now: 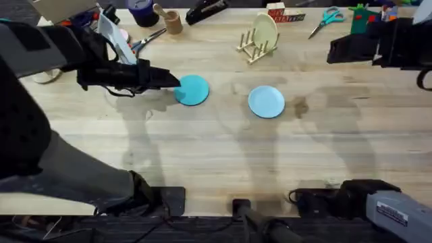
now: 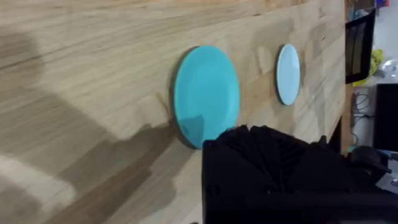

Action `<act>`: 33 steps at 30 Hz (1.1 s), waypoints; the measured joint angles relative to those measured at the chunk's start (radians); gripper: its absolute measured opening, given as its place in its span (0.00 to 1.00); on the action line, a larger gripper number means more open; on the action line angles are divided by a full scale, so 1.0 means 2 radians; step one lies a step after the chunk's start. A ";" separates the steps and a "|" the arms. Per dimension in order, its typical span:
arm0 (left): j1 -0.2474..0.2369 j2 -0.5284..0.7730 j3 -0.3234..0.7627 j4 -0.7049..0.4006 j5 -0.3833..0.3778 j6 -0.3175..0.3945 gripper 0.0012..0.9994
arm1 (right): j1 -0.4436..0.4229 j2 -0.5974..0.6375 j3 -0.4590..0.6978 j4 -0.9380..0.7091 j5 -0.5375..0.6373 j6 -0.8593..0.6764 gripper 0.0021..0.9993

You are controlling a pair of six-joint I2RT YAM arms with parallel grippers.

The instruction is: Pick up the plates from the table one by one and place each into a slot on the dish rack.

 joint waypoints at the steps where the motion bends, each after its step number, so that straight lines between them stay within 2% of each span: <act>1: 0.000 0.008 0.000 0.003 0.001 0.000 0.04 | 0.000 0.000 0.000 0.000 0.000 0.000 1.00; 21: 0.000 0.093 0.000 0.053 0.009 -0.002 0.04 | 0.000 0.000 0.000 0.000 0.000 0.000 1.00; 33: -0.001 0.111 0.005 0.066 0.017 -0.036 0.04 | 0.000 0.000 0.000 -0.001 0.000 0.000 1.00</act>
